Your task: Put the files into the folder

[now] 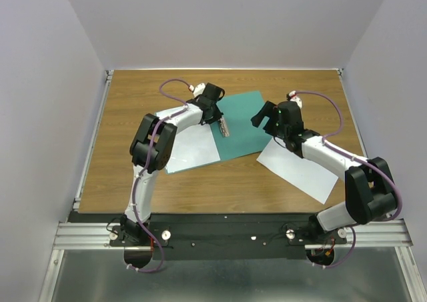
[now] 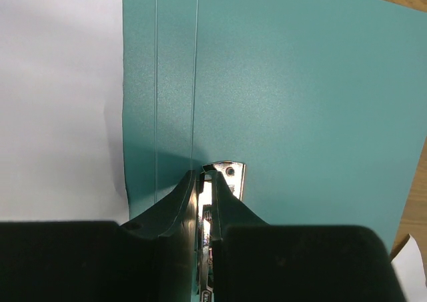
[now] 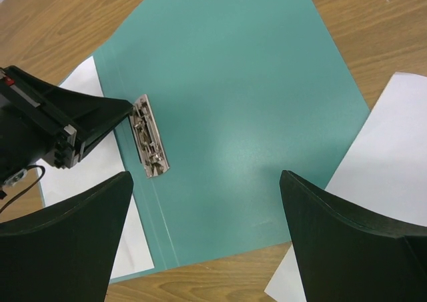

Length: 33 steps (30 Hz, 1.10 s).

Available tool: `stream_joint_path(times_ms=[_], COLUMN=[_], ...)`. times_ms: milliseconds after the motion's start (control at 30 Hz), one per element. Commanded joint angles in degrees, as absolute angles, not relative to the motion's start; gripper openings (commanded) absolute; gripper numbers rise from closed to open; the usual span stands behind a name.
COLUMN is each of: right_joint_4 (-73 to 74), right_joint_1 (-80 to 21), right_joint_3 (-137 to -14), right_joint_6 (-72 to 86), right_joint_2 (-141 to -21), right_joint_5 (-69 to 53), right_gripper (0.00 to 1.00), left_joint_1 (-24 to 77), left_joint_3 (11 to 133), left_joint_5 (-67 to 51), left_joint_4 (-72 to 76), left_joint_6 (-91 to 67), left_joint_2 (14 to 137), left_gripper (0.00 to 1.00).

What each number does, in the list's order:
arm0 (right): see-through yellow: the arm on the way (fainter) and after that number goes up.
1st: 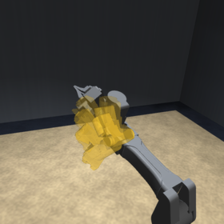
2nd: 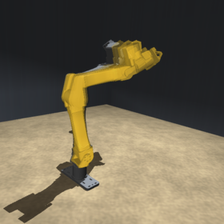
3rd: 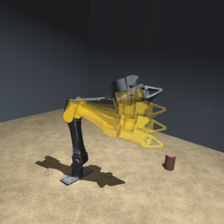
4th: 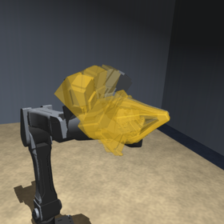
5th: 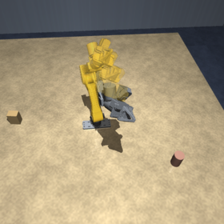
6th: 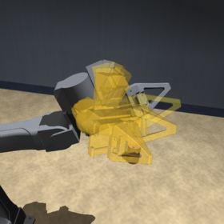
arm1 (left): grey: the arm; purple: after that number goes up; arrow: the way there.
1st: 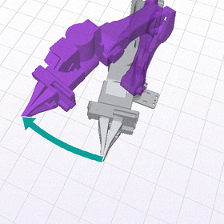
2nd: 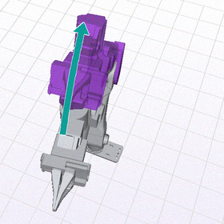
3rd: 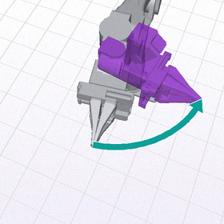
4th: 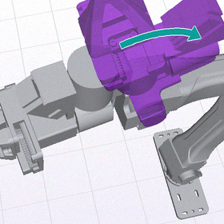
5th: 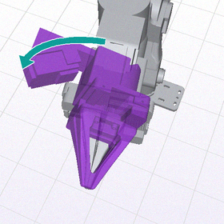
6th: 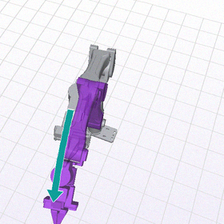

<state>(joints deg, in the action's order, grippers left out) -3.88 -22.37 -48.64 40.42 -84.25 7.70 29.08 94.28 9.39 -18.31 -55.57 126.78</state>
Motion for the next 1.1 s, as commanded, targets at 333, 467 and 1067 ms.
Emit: stream_joint_path(times_ms=[333, 467, 1067], right_joint_4=[-18.02, -14.95, -10.72], right_joint_1=[-23.55, -27.32, -35.77], right_joint_3=[-48.42, -50.36, -60.55], right_joint_6=[33.13, 33.13, 38.67], right_joint_2=[-90.26, -93.25, -107.13], right_joint_5=[-27.34, -26.11, -23.73], right_gripper=[0.84, 0.8, 0.57], left_joint_1=[26.46, 25.84, 24.79], left_joint_3=[71.56, 68.73, 58.1], left_joint_5=[7.21, 6.24, 3.79], left_joint_4=[-12.66, -10.11, -3.79], left_joint_6=[-50.98, -49.57, -49.13], left_joint_2=[115.67, 115.31, 109.87], left_gripper=[0.0, 0.0, 0.0])
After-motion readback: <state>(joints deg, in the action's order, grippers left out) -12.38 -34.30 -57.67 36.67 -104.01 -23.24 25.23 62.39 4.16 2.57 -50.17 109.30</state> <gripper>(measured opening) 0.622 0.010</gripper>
